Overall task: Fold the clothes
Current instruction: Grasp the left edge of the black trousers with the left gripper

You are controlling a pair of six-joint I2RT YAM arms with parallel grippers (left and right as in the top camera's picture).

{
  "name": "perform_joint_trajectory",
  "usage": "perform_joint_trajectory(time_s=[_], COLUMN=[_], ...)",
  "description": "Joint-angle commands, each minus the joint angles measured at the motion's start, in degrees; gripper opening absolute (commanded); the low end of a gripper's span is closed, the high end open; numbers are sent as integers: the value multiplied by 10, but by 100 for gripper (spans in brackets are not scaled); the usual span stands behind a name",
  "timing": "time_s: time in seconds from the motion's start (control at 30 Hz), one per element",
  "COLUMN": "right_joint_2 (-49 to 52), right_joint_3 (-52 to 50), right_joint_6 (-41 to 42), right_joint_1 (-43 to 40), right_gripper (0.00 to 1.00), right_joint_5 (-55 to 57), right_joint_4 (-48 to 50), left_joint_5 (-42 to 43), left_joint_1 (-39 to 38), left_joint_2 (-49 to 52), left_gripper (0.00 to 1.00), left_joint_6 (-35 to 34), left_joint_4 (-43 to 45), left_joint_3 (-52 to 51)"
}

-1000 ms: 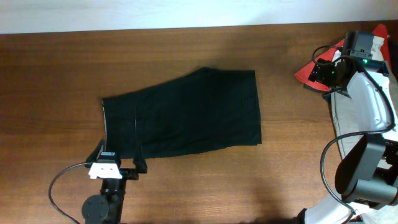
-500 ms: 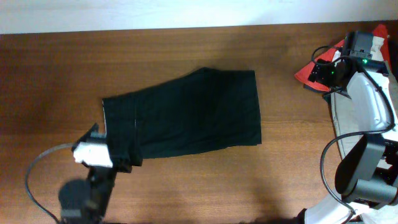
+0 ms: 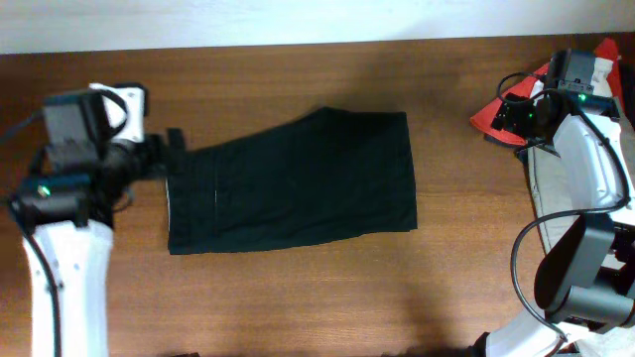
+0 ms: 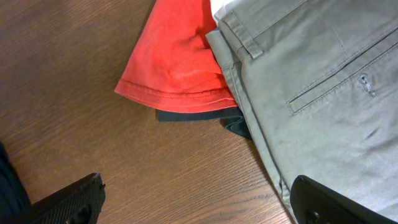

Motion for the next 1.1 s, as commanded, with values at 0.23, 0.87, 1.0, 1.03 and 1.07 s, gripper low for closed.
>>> perform_joint_trajectory(time_s=[0.23,0.87,1.0,1.03,1.07], right_joint_2=[-2,-2,-2,-2,-2], right_joint_3=[5,5,5,5,5], right_joint_6=[5,5,5,5,5], right_joint_1=[-2,-2,-2,-2,-2], right_gripper=[99,99,99,99,99], right_joint_5=[5,5,5,5,5], right_joint_4=[1,1,1,1,1], left_joint_5=[116,271,291,291,291], left_joint_1=[109,215,213,211,208], left_joint_2=[173,432,460,467,478], left_gripper=[99,99,99,99,99], left_joint_6=[-5,150,162,170,183], left_joint_4=[-30,-11,-26,-33,-42], left_joint_3=[35,35,35,35,35])
